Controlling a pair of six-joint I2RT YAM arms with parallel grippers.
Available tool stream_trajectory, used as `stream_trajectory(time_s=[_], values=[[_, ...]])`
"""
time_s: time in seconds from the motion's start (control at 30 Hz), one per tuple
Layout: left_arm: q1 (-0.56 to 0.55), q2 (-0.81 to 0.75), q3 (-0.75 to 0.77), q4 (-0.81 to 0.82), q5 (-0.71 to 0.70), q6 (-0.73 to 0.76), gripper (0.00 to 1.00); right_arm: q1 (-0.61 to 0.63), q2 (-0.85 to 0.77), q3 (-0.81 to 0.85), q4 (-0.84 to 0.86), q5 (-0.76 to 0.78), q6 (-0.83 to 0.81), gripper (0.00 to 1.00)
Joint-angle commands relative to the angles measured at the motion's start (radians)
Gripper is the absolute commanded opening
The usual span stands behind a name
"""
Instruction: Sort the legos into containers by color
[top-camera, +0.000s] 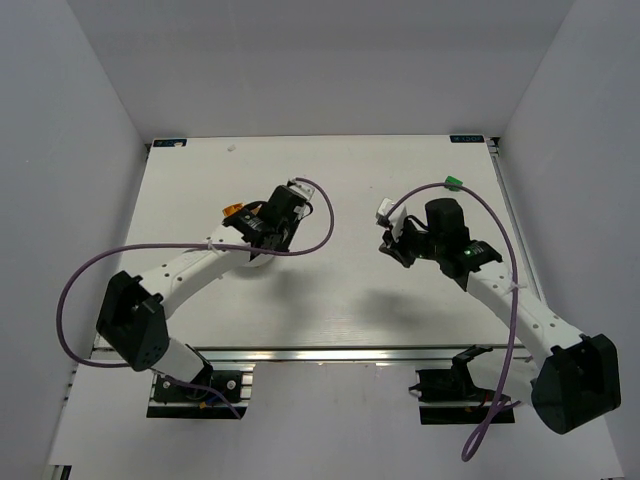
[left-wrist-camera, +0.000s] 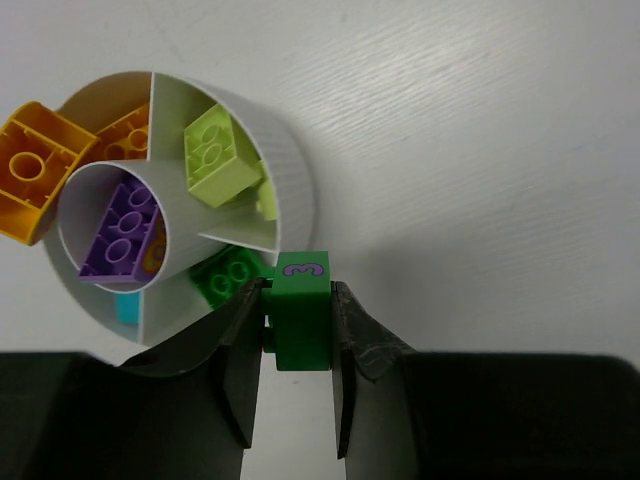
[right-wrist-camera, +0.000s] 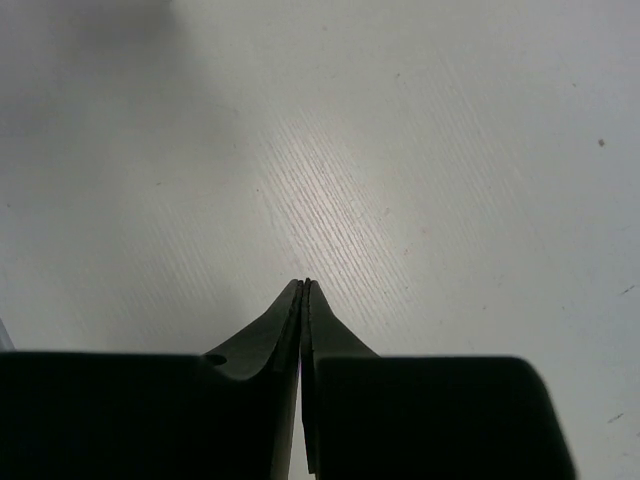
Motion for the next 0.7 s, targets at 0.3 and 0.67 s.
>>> stream_trajectory(time_s=[0.3, 0.67], values=[[0.034, -0.017, 0.003, -0.031, -0.122, 0.437, 0.00, -0.040, -0.038, -0.022, 0.028, -0.049, 0.005, 0.08], [0.052, -0.039, -0.074, -0.013, -0.102, 0.556, 0.00, -0.061, -0.036, -0.019, 0.021, -0.066, 0.008, 0.09]])
